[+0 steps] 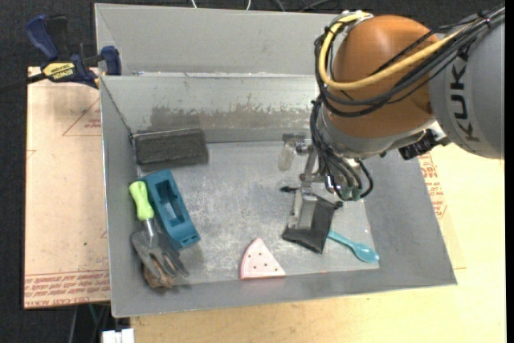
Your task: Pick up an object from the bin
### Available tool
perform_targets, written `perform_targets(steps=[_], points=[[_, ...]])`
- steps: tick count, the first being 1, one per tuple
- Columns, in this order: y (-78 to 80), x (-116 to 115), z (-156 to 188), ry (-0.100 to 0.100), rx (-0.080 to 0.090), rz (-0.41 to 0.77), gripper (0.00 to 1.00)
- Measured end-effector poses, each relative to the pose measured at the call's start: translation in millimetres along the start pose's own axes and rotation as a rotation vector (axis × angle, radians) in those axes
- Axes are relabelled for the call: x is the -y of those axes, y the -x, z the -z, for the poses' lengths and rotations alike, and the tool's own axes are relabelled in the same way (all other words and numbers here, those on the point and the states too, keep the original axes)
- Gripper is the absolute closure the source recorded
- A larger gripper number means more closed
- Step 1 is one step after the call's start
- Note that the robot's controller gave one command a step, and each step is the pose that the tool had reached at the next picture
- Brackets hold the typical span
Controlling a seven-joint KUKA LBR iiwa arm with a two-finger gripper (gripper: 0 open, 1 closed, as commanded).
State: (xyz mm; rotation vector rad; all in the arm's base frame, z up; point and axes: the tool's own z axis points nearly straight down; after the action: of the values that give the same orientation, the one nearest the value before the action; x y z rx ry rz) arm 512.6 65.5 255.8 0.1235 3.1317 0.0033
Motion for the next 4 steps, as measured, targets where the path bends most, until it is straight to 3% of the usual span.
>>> perform_targets(steps=[1,2,3,4], points=[[-6.3,27.4,-15.4,0.001,-0.005,-0.043,0.0],[-2.5,47.2,-31.6,0.0,-0.001,0.081,0.0],[-5.4,54.0,-50.3,0.001,-0.004,0.002,0.0],[-10.3,53.2,-50.9,0.001,0.0,-0.004,0.0]])
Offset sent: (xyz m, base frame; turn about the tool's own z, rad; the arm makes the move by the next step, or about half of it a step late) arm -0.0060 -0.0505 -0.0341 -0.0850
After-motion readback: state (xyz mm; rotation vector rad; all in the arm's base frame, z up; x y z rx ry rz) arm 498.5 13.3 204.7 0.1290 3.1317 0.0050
